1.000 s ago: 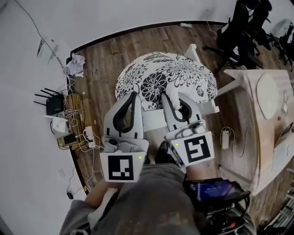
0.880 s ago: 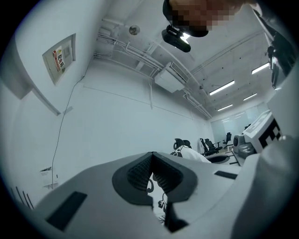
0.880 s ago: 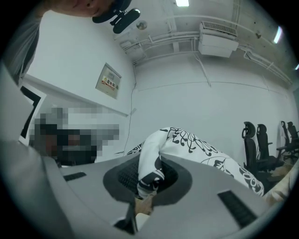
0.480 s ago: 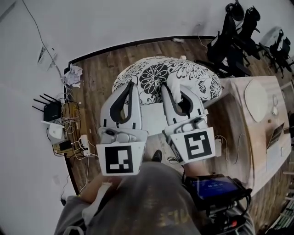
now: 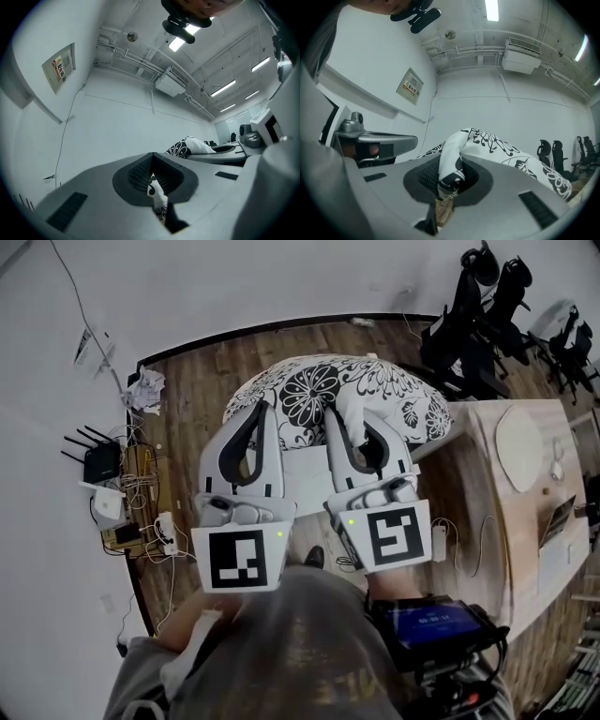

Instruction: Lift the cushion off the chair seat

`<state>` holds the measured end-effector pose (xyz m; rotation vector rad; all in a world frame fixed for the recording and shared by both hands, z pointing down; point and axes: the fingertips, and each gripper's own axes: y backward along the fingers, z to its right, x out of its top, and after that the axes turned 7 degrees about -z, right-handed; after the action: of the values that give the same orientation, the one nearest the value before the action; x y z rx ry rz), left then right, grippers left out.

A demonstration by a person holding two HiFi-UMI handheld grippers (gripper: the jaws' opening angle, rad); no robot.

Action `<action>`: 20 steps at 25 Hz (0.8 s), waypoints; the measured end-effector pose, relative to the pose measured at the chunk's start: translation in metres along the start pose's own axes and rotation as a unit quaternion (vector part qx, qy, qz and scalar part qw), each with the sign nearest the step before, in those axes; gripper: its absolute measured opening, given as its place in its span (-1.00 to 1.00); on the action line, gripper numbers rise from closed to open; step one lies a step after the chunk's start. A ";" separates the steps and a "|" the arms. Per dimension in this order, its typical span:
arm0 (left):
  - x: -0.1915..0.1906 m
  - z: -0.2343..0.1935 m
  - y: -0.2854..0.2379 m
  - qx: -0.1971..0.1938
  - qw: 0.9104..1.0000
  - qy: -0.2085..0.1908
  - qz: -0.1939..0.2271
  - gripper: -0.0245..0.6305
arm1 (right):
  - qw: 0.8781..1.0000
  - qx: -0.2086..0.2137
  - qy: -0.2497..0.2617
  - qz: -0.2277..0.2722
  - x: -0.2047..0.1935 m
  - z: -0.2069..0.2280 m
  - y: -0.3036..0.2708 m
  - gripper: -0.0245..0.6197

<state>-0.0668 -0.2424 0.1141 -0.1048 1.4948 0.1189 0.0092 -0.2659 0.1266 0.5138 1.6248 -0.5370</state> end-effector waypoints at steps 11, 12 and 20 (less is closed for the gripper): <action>0.002 0.003 0.000 -0.003 1.000 -0.002 0.001 -0.91 | 1.000 0.001 0.004 0.007 0.003 -0.003 0.002 -0.82; 0.002 0.003 0.000 -0.002 1.000 0.000 0.001 -0.91 | 1.000 0.002 0.004 0.007 0.003 -0.003 0.003 -0.82; 0.002 0.006 0.001 -0.007 1.000 -0.005 -0.004 -0.91 | 1.000 0.003 0.007 0.006 0.008 -0.004 0.004 -0.82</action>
<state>-0.0604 -0.2405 0.1126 -0.1209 1.4832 0.1245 0.0077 -0.2598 0.1186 0.5325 1.6321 -0.5302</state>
